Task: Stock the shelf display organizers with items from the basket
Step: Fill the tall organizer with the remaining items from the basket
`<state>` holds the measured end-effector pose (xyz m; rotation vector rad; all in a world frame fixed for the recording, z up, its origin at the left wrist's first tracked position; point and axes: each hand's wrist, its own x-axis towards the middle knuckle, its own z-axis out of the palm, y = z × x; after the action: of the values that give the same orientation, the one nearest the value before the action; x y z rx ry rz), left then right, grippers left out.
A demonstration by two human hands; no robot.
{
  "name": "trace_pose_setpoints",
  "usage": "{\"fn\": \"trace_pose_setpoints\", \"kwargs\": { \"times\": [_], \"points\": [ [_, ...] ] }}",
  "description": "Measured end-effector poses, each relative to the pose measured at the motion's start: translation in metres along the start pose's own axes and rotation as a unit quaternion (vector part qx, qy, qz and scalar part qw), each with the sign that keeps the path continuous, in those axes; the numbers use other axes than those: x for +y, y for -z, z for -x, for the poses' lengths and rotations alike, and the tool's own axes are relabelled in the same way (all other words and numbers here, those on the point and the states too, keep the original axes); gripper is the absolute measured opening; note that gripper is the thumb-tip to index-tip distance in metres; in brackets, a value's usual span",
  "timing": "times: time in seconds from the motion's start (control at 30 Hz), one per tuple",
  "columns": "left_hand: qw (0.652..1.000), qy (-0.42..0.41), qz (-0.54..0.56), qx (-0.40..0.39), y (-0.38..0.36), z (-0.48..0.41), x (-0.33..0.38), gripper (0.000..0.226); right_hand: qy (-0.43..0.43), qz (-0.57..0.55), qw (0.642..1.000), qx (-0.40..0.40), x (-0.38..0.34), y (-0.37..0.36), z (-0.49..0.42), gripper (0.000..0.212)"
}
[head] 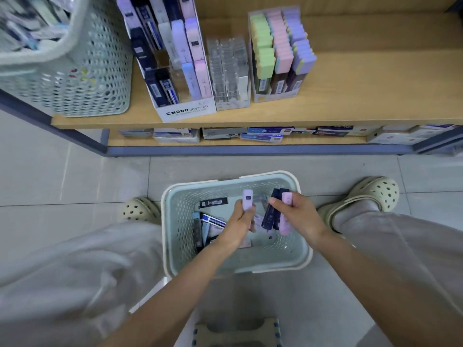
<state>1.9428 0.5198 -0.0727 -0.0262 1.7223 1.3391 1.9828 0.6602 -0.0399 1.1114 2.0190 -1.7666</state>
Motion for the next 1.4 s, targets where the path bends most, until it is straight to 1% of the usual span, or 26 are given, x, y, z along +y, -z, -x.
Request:
{"fn": "trace_pose_setpoints", "kwargs": {
  "times": [0.07,0.1,0.17,0.23,0.33,0.4,0.47,0.57,0.6,0.63,0.7,0.73,0.83,1.0,1.03,1.07,1.13,1.2,1.23,1.3,1.4],
  "points": [
    [0.998,-0.048,0.044,-0.023,-0.008,0.01,0.021,0.018,0.022,0.013,1.0,-0.008,-0.007,-0.002,0.005,0.024],
    [0.996,-0.067,0.047,-0.031,-0.01,0.014,0.027,0.02,0.031,0.016,0.999,-0.011,-0.011,-0.002,0.007,0.028],
    [0.995,-0.085,0.034,-0.03,-0.014,0.02,0.036,0.016,0.037,0.005,0.999,-0.02,-0.021,-0.003,0.013,0.035],
    [0.993,-0.11,0.03,-0.016,-0.013,0.024,0.039,0.017,0.041,-0.031,0.998,-0.036,-0.033,-0.004,0.021,0.037],
    [0.988,-0.153,0.03,0.0,-0.009,0.033,0.046,0.019,0.038,-0.112,0.99,-0.074,-0.051,-0.007,0.031,0.031],
    [0.985,-0.171,0.016,0.004,-0.004,0.039,0.051,0.026,0.047,-0.152,0.984,-0.077,-0.061,-0.011,0.038,0.038],
    [0.982,-0.188,0.003,0.007,0.003,0.044,0.054,0.031,0.061,-0.189,0.978,-0.062,-0.071,-0.017,0.045,0.045],
    [0.979,-0.204,-0.01,0.012,0.014,0.053,0.064,0.03,0.073,-0.182,0.98,-0.027,-0.082,-0.027,0.051,0.034],
    [0.978,-0.207,-0.012,0.013,0.017,0.058,0.068,0.029,0.08,-0.175,0.981,-0.019,-0.086,-0.03,0.053,0.034],
    [0.977,-0.211,-0.011,0.014,0.02,0.062,0.072,0.026,0.087,-0.17,0.981,-0.022,-0.09,-0.033,0.056,0.032],
    [0.976,-0.217,0.0,0.012,0.026,0.072,0.079,0.023,0.1,-0.171,0.979,-0.048,-0.098,-0.038,0.063,0.02],
    [0.975,-0.221,0.006,0.009,0.029,0.076,0.082,0.024,0.103,-0.17,0.978,-0.061,-0.102,-0.041,0.067,0.019],
    [0.971,-0.24,0.01,0.014,0.04,0.086,0.087,0.029,0.1,-0.177,0.977,-0.063,-0.111,-0.05,0.069,0.032],
    [0.961,-0.257,0.006,0.103,0.059,0.095,0.091,0.023,0.107,-0.231,0.963,-0.086,-0.123,-0.064,0.073,0.027],
    [0.959,-0.259,0.0,0.113,0.062,0.096,0.09,0.021,0.115,-0.211,0.967,-0.081,-0.124,-0.067,0.073,0.026],
    [0.957,-0.263,-0.011,0.123,0.065,0.097,0.09,0.019,0.128,-0.168,0.975,-0.07,-0.126,-0.071,0.072,0.024],
    [0.953,-0.268,-0.033,0.137,0.071,0.099,0.089,0.018,0.149,-0.047,0.986,-0.057,-0.132,-0.074,0.069,0.025],
    [0.952,-0.272,-0.035,0.139,0.079,0.102,0.091,0.017,0.151,0.054,0.985,-0.061,-0.141,-0.075,0.067,0.027],
    [0.952,-0.269,-0.02,0.144,0.084,0.103,0.093,0.016,0.148,0.084,0.983,-0.063,-0.146,-0.075,0.066,0.029],
    [0.954,-0.244,0.028,0.169,0.093,0.104,0.099,0.011,0.157,0.095,0.982,-0.05,-0.155,-0.076,0.065,0.03],
    [0.95,-0.224,0.126,0.18,0.1,0.105,0.11,0.008,0.208,0.012,0.978,-0.007,-0.168,-0.082,0.065,0.017]
  ]
}}
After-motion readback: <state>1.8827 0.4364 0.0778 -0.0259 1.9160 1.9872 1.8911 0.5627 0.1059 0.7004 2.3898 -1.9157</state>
